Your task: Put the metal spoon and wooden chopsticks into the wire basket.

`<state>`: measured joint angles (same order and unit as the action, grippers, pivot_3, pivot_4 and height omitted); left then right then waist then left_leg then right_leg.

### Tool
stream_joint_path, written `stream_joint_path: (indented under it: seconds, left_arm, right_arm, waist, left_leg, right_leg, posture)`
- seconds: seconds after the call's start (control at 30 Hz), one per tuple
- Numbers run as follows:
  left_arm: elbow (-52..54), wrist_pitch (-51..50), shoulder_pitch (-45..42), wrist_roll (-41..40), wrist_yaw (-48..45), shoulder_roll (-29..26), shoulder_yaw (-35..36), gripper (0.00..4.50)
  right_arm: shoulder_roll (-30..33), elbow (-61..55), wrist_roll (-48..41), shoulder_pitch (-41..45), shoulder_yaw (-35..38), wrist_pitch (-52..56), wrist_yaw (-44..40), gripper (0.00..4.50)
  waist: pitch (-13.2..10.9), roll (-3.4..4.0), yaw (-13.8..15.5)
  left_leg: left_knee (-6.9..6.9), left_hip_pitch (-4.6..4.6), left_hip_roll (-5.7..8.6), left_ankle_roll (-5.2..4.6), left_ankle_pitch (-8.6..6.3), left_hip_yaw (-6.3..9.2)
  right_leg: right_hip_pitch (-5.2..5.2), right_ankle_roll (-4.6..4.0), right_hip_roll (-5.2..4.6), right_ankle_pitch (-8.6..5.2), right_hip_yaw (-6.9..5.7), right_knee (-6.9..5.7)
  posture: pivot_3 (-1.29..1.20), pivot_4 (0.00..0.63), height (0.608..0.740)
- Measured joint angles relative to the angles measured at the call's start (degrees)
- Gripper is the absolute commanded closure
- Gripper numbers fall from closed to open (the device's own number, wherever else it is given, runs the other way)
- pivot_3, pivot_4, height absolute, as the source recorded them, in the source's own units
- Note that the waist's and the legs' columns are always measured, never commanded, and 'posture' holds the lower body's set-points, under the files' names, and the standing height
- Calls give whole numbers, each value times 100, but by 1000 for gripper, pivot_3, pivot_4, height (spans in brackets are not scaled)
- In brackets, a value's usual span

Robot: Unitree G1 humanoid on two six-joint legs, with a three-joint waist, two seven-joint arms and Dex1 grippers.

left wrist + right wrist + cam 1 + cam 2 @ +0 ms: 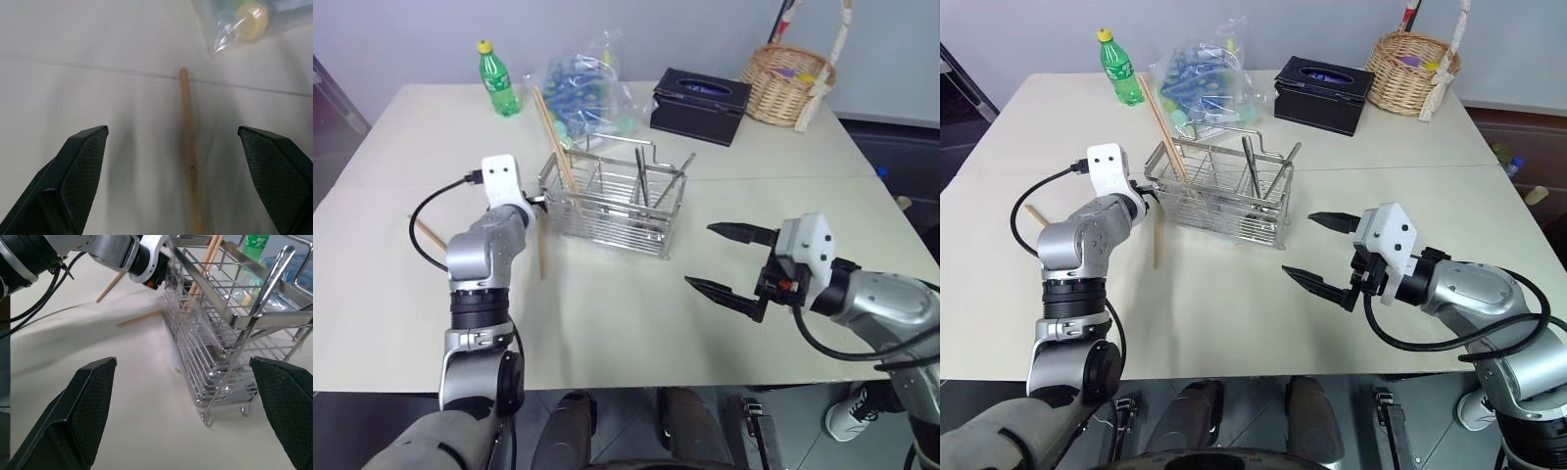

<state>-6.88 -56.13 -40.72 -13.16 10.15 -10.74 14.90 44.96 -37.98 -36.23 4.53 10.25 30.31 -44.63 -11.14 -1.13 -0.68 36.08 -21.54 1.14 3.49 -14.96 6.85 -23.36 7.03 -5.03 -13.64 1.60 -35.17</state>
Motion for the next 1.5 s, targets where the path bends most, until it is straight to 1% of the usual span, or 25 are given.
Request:
stream_joint_path:
  seconds: [0.27, 0.67, 1.03, 1.1, 1.13, 1.2, 1.23, 1.37, 1.4, 1.5]
  left_arm:
    - [-132, -433, -24, 81, 107, 22, -1, 0]
    - [-179, -799, -157, 192, -132, -31, -194, 0]
    - [-204, -962, -235, 268, -111, 48, -65, 0]
    - [-203, -967, -236, 273, -101, 59, -45, 544]
    - [-200, -971, -236, 277, -86, 76, -19, 696]
    - [-199, -972, -236, 295, -46, 92, 19, 1780]
    - [-199, -975, -236, 303, -33, 95, 39, 2141]
    - [-198, -978, -236, 314, -7, 100, 58, 4090]
    - [-195, -981, -236, 320, -1, 103, 63, 4467]
    - [-187, -980, -236, 326, 6, 127, 96, 4467]
  right_arm:
    - [-69, 0, -2, 23, -28, 10, 116, 32]
    - [-109, -2, -18, 122, -70, 61, 209, 32]
    - [-81, -27, -348, 141, 15, 201, 252, 32]
    - [-60, -28, -353, 136, 40, 203, 250, 0]
    - [-52, -28, -361, 136, 43, 207, 250, 0]
    - [-29, -31, -406, 121, 56, 227, 245, 0]
    - [-16, -34, -435, 110, 78, 243, 235, 0]
    - [110, -55, -514, 36, 204, 264, 156, 0]
    - [138, -57, -533, 21, 240, 267, 135, 0]
    - [218, -57, -576, -9, 383, 282, 69, 0]
  waist:
    - [0, 0, 6]
    - [0, 0, 9]
    - [1, 1, 10]
    - [2, 1, 11]
    - [2, 2, 10]
    - [4, 4, 10]
    - [4, 4, 10]
    - [4, 4, 12]
    - [4, 3, 12]
    - [5, 3, 15]
  left_leg:
    - [0, 0, 0, 1, 1, 0]
    - [1, 1, 1, 2, 1, 0]
    - [2, 3, 3, 2, 1, 0]
    - [3, 4, 3, 2, 1, 0]
    - [2, 5, 3, 2, 1, 0]
    - [2, 7, 3, 2, 1, 0]
    - [3, 7, 3, 2, 1, 0]
    - [5, 8, 3, 2, 1, 0]
    - [5, 9, 3, 2, 1, 0]
    - [6, 8, 3, 2, 1, 0]
  right_leg:
    - [0, 0, 0, 0, 0, -1]
    - [1, 0, -1, 0, 0, -2]
    - [4, 0, -3, 0, 0, -2]
    - [5, 0, -3, 0, 0, -3]
    - [5, 0, -3, 0, 0, -3]
    - [7, 0, -3, 0, 0, -3]
    - [8, 0, -3, 0, 0, -3]
    - [11, 1, -3, 1, 0, -3]
    - [12, 1, -3, 1, 0, -3]
    - [13, 1, -3, 1, 0, -3]
  posture:
    - [0, 150, 740]
    - [0, 150, 740]
    - [0, 150, 740]
    - [0, 150, 740]
    - [0, 150, 740]
    - [0, 150, 740]
    - [0, 150, 740]
    - [0, 150, 740]
    - [0, 150, 740]
    - [0, 150, 740]
